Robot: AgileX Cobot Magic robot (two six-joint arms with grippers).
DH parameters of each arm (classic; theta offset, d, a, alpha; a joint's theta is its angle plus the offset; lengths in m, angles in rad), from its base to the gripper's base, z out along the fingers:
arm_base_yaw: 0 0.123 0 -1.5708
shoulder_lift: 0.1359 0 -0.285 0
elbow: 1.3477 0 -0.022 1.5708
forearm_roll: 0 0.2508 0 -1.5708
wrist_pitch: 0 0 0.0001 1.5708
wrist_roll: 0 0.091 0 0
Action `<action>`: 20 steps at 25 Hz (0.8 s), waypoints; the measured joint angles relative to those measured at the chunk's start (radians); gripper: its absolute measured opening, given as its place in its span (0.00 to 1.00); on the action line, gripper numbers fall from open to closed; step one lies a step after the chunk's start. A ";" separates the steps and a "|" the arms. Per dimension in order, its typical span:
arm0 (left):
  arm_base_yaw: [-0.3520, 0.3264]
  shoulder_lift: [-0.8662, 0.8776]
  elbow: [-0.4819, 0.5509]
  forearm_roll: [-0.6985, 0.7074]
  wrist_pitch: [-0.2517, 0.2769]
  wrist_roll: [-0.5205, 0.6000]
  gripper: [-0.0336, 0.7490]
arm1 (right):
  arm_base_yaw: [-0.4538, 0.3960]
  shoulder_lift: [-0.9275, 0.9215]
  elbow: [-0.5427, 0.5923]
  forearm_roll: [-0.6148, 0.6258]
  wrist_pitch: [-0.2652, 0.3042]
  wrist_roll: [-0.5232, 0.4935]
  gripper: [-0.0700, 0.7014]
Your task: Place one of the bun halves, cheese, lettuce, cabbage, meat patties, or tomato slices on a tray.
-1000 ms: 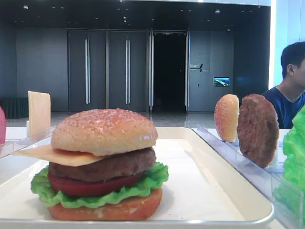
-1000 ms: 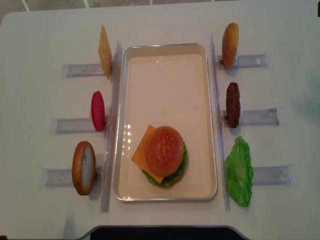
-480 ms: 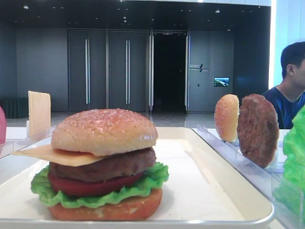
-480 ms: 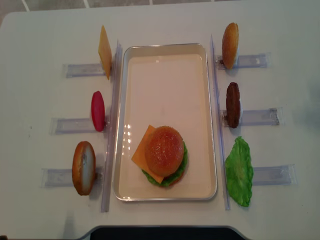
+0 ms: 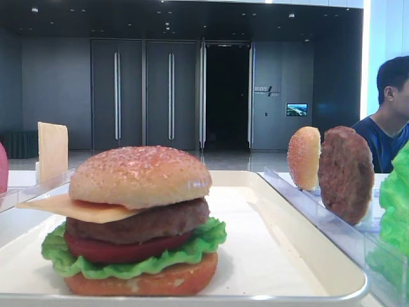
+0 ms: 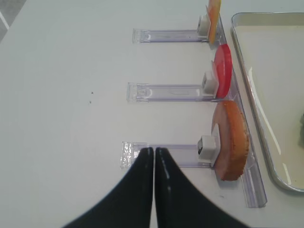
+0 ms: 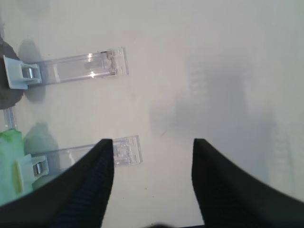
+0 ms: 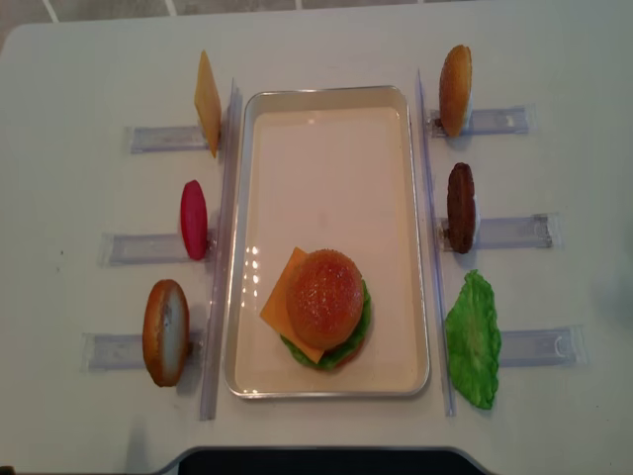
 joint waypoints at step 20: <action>0.000 0.000 0.000 0.000 0.000 0.000 0.04 | 0.000 -0.629 0.408 0.000 0.002 0.000 0.59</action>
